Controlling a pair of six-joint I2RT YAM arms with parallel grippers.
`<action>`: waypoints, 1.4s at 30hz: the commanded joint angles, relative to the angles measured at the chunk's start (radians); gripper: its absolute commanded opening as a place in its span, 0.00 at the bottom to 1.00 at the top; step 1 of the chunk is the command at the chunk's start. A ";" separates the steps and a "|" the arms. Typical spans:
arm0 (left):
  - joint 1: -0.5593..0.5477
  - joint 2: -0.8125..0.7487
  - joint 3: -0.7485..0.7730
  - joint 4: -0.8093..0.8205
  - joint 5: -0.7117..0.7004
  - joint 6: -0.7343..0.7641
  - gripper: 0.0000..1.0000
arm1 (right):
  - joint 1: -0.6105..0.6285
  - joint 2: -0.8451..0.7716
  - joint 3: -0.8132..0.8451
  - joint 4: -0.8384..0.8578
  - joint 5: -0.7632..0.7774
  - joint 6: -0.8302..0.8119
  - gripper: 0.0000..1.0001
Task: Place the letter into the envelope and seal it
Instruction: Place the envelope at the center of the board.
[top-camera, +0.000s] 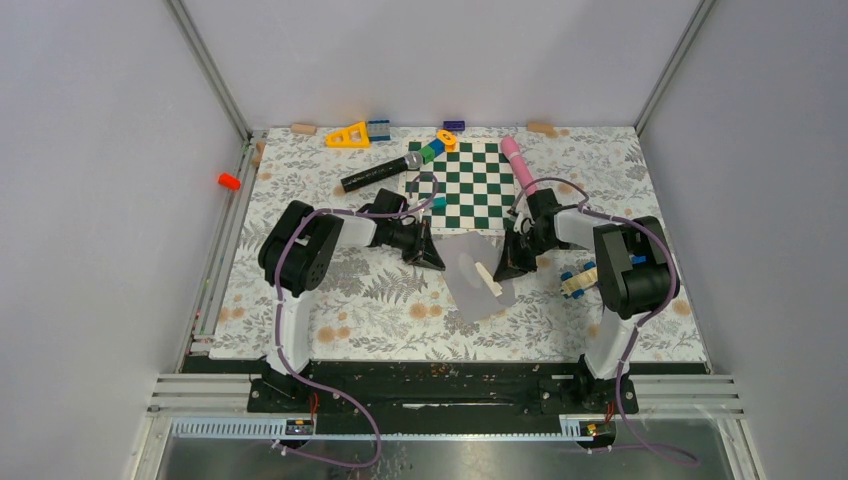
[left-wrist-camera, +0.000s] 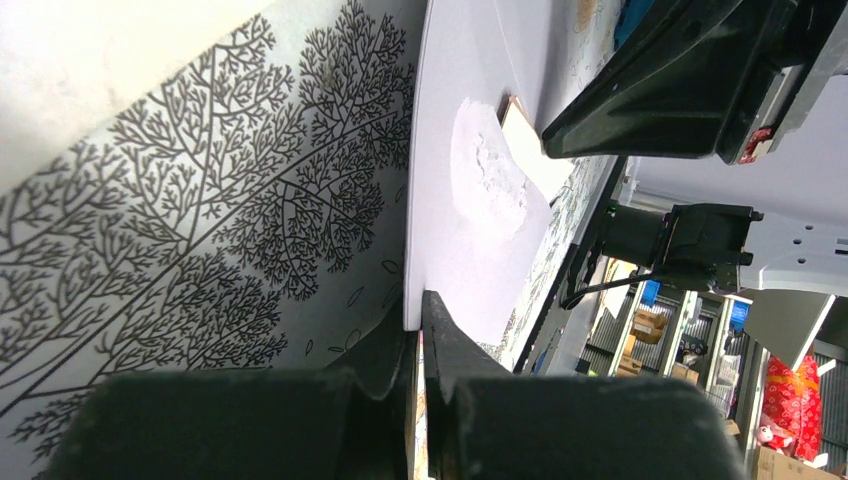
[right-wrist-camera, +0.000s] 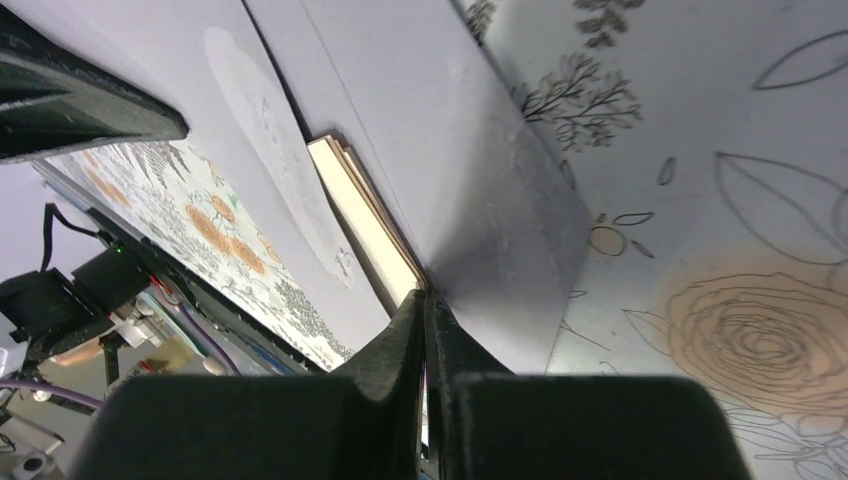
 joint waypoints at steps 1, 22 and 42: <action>0.017 -0.022 -0.023 -0.006 -0.092 0.030 0.00 | -0.015 -0.028 -0.009 0.049 0.034 0.039 0.00; 0.008 -0.023 -0.023 0.018 -0.087 0.019 0.00 | 0.027 -0.046 -0.050 0.179 0.122 0.150 0.00; 0.007 -0.078 -0.091 0.042 -0.135 -0.038 0.22 | 0.038 -0.107 -0.070 0.199 0.241 0.164 0.00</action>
